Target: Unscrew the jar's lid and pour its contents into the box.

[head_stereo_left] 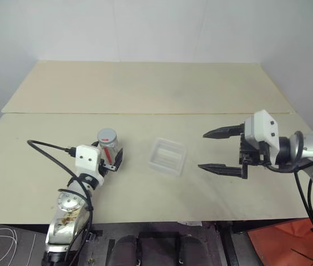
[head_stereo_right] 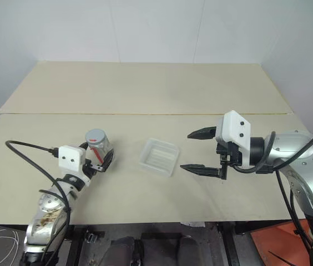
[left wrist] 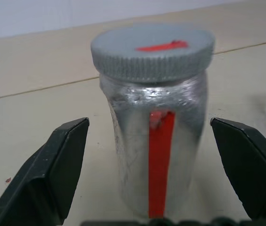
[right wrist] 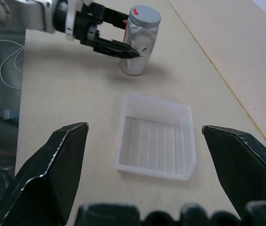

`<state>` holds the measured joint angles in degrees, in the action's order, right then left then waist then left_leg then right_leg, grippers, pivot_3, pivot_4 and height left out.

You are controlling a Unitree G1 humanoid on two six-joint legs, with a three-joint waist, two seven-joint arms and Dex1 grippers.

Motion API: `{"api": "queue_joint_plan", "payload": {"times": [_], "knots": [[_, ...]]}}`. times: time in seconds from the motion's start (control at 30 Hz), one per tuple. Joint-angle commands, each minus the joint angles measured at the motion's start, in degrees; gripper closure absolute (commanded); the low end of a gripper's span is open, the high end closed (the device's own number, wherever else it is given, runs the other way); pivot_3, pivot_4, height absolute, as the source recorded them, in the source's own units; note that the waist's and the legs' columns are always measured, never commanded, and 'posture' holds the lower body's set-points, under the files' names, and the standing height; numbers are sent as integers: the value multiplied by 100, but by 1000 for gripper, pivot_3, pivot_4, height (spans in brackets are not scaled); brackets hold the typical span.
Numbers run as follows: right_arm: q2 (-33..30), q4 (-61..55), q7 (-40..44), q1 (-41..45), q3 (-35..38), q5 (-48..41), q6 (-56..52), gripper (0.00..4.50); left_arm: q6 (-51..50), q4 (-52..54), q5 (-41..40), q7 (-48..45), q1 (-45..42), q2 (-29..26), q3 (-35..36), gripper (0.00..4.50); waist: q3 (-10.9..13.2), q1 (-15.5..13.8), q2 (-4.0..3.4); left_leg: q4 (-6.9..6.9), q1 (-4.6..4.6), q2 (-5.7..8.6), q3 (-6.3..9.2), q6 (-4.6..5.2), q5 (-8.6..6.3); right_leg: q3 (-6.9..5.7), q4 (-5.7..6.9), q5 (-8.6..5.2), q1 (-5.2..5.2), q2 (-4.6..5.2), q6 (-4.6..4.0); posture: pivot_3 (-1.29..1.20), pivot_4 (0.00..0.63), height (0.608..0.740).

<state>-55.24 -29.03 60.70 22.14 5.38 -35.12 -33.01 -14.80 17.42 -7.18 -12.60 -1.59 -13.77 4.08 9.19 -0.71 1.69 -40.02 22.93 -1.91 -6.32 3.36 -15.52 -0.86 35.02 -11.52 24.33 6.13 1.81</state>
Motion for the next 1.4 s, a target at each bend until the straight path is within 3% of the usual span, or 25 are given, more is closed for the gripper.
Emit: {"api": "queue_joint_plan", "payload": {"times": [0.03, 0.1, 0.17, 0.4, 0.43, 0.5, 0.63, 0.77, 0.87, 1.13, 1.4], "knots": [[-91, -226, -54, 12, 289, -140, -47, 0, 318, -127, 297, 344, -188, 179, -92, 17, 0, 0, 0, 0, 0, 0, 0, 0, 0, -1, 0, 0, 0, 0, 0, 0, 150, 740], [-86, -264, -73, -5, 295, -134, -51, 0, 322, -235, 449, 546, -272, 291, -123, 17, 0, -1, 0, 1, 0, 0, 0, 0, 0, -1, 0, 0, 1, 0, 0, 0, 150, 740], [-59, -289, -105, 6, 272, -133, -64, 0, 379, -314, 483, 621, -338, 367, -126, 408, 0, 3, 0, 0, 1, 0, 1, 0, 0, -1, 0, 0, 1, 0, 0, 0, 150, 740], [-42, -379, -113, -56, 243, -184, -50, 0, 664, -447, 557, 647, -447, 409, -139, 2508, 0, 2, 1, 0, 1, -1, 2, 0, 0, -2, 0, 0, 1, 0, 1, 0, 150, 740], [-39, -370, -102, -48, 232, -196, -38, 0, 655, -397, 524, 586, -473, 381, -149, 2570, 0, 1, 1, 0, 1, -1, 2, 0, 0, -2, 0, 0, 1, 0, 0, 0, 150, 740], [-10, -332, -105, -27, 224, -217, -14, 0, 563, -293, 425, 474, -530, 350, -151, 2570, 0, 2, 1, 0, 2, -1, 1, 0, 0, -2, 1, 1, 1, 1, 1, 0, 150, 740], [368, -199, -329, 263, -5, -260, -31, 0, -56, 100, -468, -626, -848, -285, 52, 2570, 1, 23, 2, -2, 1, -3, 2, -1, 1, -3, 6, 0, 4, -2, 0, 0, 150, 740], [1324, 178, -1096, 978, -292, -481, -517, 0, -1376, 321, -2246, -2577, -1422, -1596, 370, 2570, 3, 91, 2, -4, 1, -7, 0, -8, 5, -2, 15, 0, 8, -10, -1, 0, 150, 740], [1851, 496, -1292, 1476, -377, -743, -836, 0, -1605, 84, -2860, -3634, -1891, -2118, 281, 2570, 4, 109, 1, -3, 3, -3, 0, -11, 7, -3, 18, 0, 12, -9, -1, 0, 150, 740], [2727, 1015, -1547, 2498, -937, -597, -1107, 0, -817, -1034, -2655, -5291, -2945, -2159, -355, 2570, 4, 81, 0, -5, 22, 10, -6, -12, 8, -15, 12, -1, 16, -15, 2, 0, 150, 740], [2936, 1150, -1670, 2698, -1288, -223, -1131, 0, -535, -1391, -2599, -5745, -3213, -1939, -487, 2570, 4, 99, 0, -6, 32, 9, -5, -11, 8, -17, 12, 0, 22, -16, 3, 0, 150, 740]]}}
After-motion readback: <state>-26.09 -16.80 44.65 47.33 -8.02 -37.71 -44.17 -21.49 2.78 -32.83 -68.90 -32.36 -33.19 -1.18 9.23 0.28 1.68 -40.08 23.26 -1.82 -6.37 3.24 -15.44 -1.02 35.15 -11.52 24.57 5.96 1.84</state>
